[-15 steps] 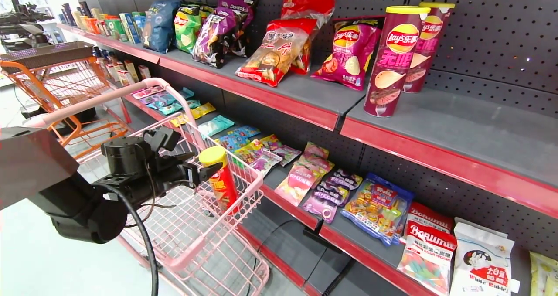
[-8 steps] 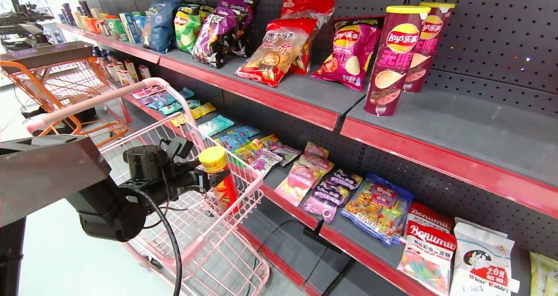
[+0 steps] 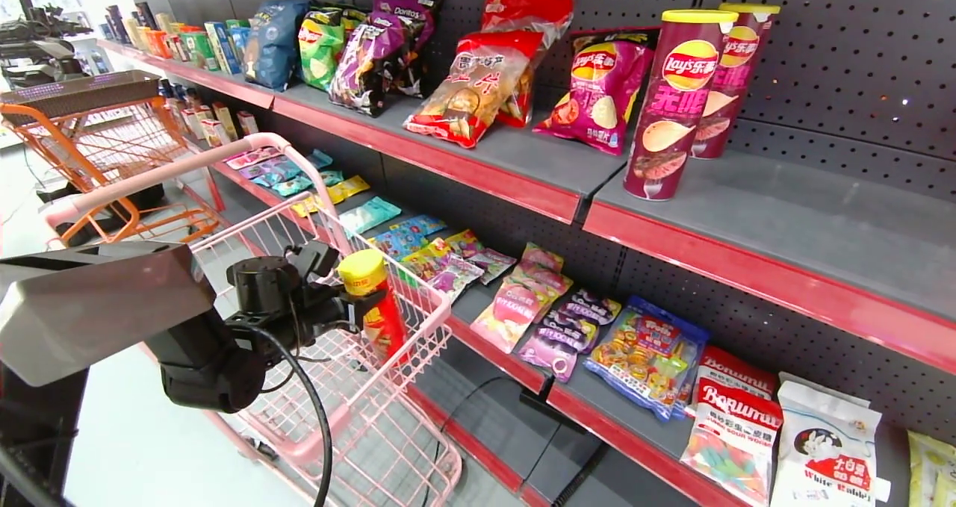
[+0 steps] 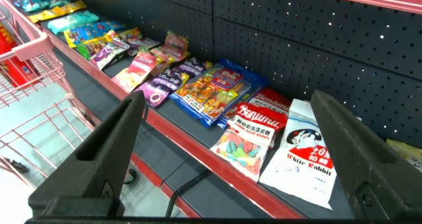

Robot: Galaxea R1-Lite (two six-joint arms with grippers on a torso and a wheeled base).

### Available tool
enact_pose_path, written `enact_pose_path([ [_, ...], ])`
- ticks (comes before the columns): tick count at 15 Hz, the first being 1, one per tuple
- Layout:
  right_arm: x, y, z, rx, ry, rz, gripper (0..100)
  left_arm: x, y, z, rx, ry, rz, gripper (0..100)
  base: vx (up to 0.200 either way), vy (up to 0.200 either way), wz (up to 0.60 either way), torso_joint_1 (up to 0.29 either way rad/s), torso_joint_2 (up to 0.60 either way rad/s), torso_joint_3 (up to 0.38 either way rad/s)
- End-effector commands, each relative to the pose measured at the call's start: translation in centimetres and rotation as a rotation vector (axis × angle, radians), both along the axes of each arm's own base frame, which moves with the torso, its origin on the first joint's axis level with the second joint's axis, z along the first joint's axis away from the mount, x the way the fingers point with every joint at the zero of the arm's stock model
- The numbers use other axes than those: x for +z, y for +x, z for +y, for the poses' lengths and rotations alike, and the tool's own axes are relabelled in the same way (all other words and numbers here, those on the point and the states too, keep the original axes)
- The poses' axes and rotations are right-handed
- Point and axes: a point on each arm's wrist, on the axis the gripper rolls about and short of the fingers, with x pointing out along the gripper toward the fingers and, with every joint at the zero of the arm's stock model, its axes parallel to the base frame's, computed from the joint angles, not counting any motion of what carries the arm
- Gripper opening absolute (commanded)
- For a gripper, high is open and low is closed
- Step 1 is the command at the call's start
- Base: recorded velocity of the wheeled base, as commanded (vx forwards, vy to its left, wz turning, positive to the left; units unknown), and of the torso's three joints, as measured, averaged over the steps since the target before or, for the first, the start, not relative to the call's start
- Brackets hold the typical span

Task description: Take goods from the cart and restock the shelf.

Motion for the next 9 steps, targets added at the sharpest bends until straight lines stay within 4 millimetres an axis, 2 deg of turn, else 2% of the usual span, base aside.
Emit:
enact_pose_path([
  [1, 0.0, 0.0, 0.0, 0.000, 0.000, -0.001, 100, -0.5, -0.1, 0.0, 0.001, 0.004, 0.014, 0, 0.000, 0.000, 0.00, 0.000, 0.00, 0.000],
  [3, 0.0, 0.0, 0.0, 0.002, 0.000, -0.001, 100, 0.1, -0.2, 0.2, 0.017, 0.000, -0.026, 0, 0.000, 0.000, 0.00, 0.000, 0.00, 0.000],
  [4, 0.0, 0.0, 0.0, 0.002, -0.002, -0.001, 100, 1.9, -0.3, 0.6, 0.032, -0.008, -0.081, 0, 0.000, 0.000, 0.00, 0.000, 0.00, 0.000],
  [6, 0.0, 0.0, 0.0, 0.002, 0.000, -0.001, 100, 7.2, -1.7, 2.4, 0.077, -0.014, -0.129, 0, 0.000, 0.000, 0.00, 0.000, 0.00, 0.000],
  [7, 0.0, 0.0, 0.0, 0.002, 0.000, -0.001, 100, 10.8, -3.2, 3.8, 0.108, -0.016, -0.135, 0, 0.000, 0.000, 0.00, 0.000, 0.00, 0.000],
  [8, 0.0, 0.0, 0.0, 0.002, 0.000, -0.001, 100, 12.5, -4.2, 4.3, 0.120, -0.020, -0.142, 0, 0.000, 0.000, 0.00, 0.000, 0.00, 0.000],
  [9, 0.0, 0.0, 0.0, 0.002, -0.002, -0.001, 100, 16.4, -6.9, 5.0, 0.138, -0.023, -0.175, 0, 0.000, 0.000, 0.00, 0.000, 0.00, 0.000],
])
